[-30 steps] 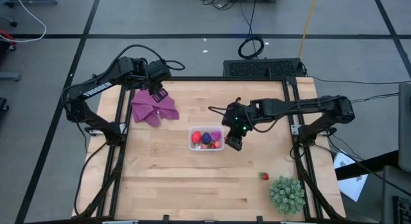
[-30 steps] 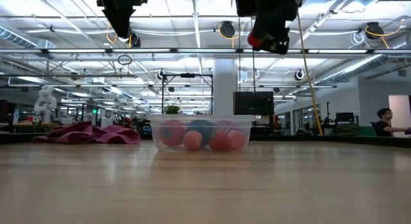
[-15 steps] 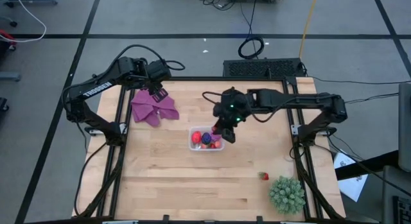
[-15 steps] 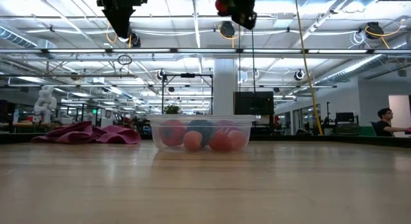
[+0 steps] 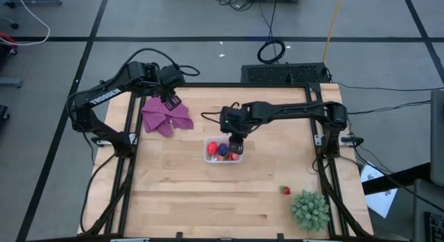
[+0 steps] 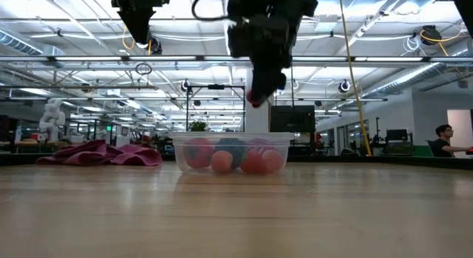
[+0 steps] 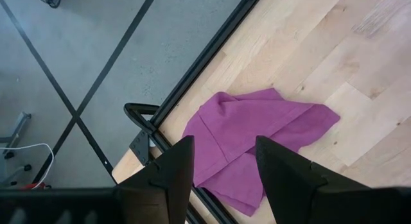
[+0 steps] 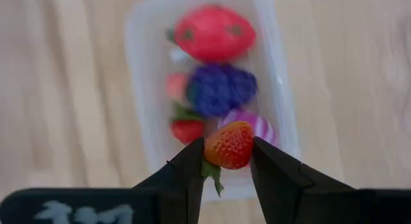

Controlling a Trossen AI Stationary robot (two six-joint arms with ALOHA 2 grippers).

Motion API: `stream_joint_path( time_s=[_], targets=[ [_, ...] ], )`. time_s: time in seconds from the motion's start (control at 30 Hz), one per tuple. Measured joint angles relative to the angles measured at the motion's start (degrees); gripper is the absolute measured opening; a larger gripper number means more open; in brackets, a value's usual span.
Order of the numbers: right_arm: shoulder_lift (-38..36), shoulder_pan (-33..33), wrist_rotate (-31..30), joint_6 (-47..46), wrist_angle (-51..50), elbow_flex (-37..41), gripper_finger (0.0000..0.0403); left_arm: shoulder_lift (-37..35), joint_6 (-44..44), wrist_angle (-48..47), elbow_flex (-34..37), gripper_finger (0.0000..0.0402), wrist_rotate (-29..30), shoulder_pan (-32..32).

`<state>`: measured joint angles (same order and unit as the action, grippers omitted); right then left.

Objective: Pick and placing Produce into tupperware
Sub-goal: Put the top red strawberry into the transparent bin

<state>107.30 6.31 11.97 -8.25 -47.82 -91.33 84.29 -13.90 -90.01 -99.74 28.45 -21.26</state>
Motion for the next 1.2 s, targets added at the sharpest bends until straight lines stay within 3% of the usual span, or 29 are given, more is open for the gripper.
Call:
stream_joint_path(
  time_s=[0.6,1.2],
  targets=[
    [2.07,-3.98,-3.19,0.15,0.76,1.37,0.0109,0.01,-0.06,0.01,0.00,0.0172,0.00,0.01],
    [2.81,-3.70,-3.19,0.70,3.98,3.65,0.0109,0.01,-0.24,-0.01,0.00,0.0173,0.00,0.01]
  ],
)
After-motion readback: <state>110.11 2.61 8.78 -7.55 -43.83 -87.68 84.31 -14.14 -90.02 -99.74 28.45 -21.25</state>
